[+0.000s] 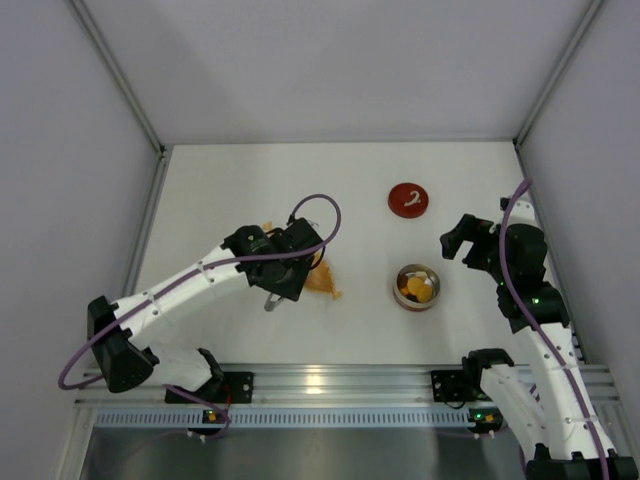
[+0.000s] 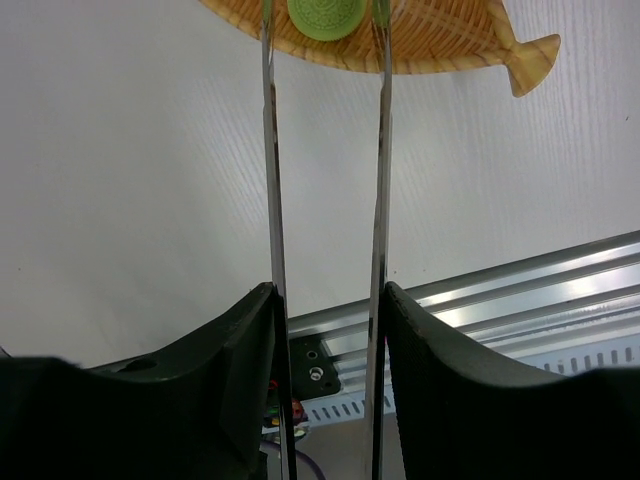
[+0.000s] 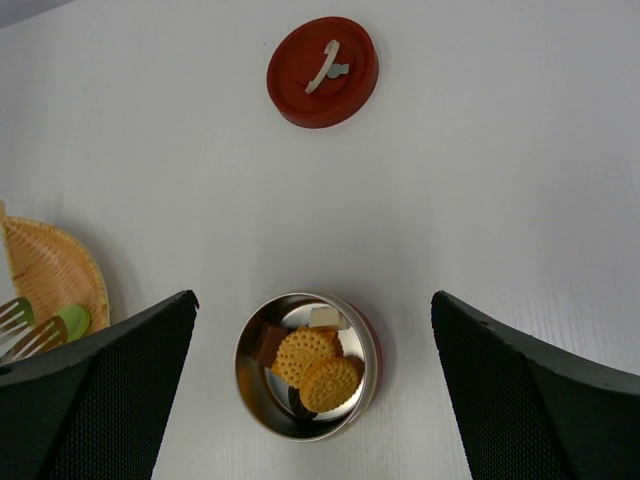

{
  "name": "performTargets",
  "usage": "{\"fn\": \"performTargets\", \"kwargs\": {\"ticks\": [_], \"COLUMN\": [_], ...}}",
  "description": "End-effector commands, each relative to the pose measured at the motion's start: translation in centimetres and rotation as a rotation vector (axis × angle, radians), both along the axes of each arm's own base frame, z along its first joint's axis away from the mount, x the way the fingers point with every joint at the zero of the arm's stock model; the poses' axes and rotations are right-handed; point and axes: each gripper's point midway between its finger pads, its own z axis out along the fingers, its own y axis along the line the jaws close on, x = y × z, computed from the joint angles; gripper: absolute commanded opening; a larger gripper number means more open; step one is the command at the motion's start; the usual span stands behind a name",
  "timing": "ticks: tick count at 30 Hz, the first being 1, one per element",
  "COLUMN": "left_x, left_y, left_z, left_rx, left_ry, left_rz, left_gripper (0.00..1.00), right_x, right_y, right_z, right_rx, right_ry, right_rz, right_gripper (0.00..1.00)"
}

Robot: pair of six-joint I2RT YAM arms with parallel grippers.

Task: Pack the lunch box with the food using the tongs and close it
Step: Pick up the fake food from the plate.

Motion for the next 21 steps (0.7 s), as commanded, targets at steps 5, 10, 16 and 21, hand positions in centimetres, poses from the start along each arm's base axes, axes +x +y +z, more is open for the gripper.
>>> {"fn": "performTargets", "kwargs": {"ticks": [5,10,16,21], "left_x": [1.0,1.2,1.6,1.8], "left_y": [-0.4,-0.5,-0.3,-0.2], "left_z": [-0.2,-0.6,-1.0,-1.7], "left_rx": [-0.028,-0.031,-0.029,-0.026], "left_ry": [-0.021,-0.014,-0.002,0.013], "left_rz": [-0.016,-0.018,-0.016,-0.019], "left_gripper": [0.53,0.53,0.53,0.53], "right_x": [0.3,0.3,0.3,0.3], "right_y": [0.3,0.3,0.3,0.3], "right_z": [2.2,2.2,2.3,2.1], "right_rx": [-0.006,-0.006,-0.007,-0.008], "right_ry": [-0.063,-0.061,-0.064,-0.058], "right_rz": [0.019,0.019,0.02,0.018], "right_gripper": [1.0,1.0,1.0,0.99]}}
